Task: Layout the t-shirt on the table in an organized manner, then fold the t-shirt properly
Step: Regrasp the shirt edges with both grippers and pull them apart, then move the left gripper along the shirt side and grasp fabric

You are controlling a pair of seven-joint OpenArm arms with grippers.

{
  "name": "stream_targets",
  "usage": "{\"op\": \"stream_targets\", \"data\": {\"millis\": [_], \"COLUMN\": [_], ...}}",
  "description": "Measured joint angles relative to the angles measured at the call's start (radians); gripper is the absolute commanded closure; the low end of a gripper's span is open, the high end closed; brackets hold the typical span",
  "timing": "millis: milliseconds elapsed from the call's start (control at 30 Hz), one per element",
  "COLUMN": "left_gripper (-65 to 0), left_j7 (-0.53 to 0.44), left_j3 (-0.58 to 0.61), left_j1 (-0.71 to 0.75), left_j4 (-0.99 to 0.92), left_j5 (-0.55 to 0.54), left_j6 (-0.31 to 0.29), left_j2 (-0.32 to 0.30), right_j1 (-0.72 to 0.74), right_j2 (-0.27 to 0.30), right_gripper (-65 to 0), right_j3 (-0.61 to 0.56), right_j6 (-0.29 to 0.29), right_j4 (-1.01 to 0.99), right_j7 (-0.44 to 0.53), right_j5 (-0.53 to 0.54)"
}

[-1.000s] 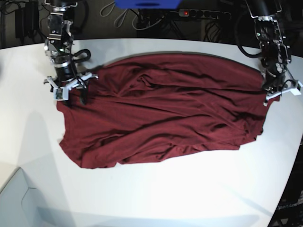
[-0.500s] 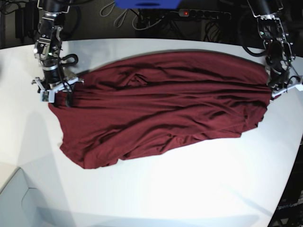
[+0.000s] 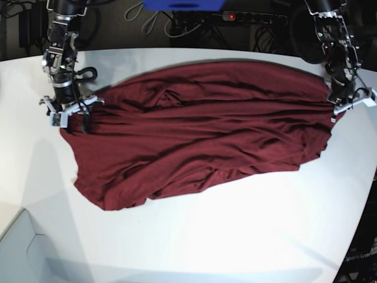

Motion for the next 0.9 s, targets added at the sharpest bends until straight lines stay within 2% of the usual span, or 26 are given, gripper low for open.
{"op": "stream_targets", "data": {"millis": [133, 200, 333, 533, 667, 767, 900], "left_gripper": [-26.4, -30.7, -31.2, -31.2, -31.2, -31.1, -31.1], "left_j7": [0.002, 0.007, 0.011, 0.005, 0.011, 0.007, 0.019], "left_j3": [-0.005, -0.006, -0.006, -0.006, 0.016, 0.106, 0.206], "left_j1": [0.018, 0.029, 0.061, 0.036, -0.084, -0.199, -0.277], "left_j4": [0.037, 0.061, 0.166, 0.286, 0.268, 0.159, 0.029], "left_j5": [0.000, 0.002, 0.005, 0.001, 0.014, 0.051, 0.109], "left_j6": [0.000, 0.003, 0.015, 0.010, 0.019, 0.016, 0.021], "left_j2": [0.022, 0.021, 0.024, 0.023, 0.023, 0.007, 0.015], "right_j1": [0.000, 0.000, -0.002, -0.003, -0.006, -0.006, -0.006], "right_j2": [0.000, 0.000, 0.000, 0.000, 0.001, 0.001, 0.001], "right_gripper": [-34.0, -34.0, -34.0, -34.0, -34.0, -34.0, -34.0], "right_j3": [0.000, 0.000, 0.000, 0.000, 0.000, 0.000, 0.000], "right_j6": [0.000, 0.000, 0.000, 0.000, 0.000, -0.001, -0.001], "right_j4": [0.000, 0.000, 0.000, 0.001, 0.001, 0.002, 0.002], "right_j7": [0.001, 0.001, 0.000, 0.004, 0.005, 0.006, 0.005], "right_j5": [0.000, 0.000, 0.000, 0.000, 0.000, 0.002, 0.000]}}
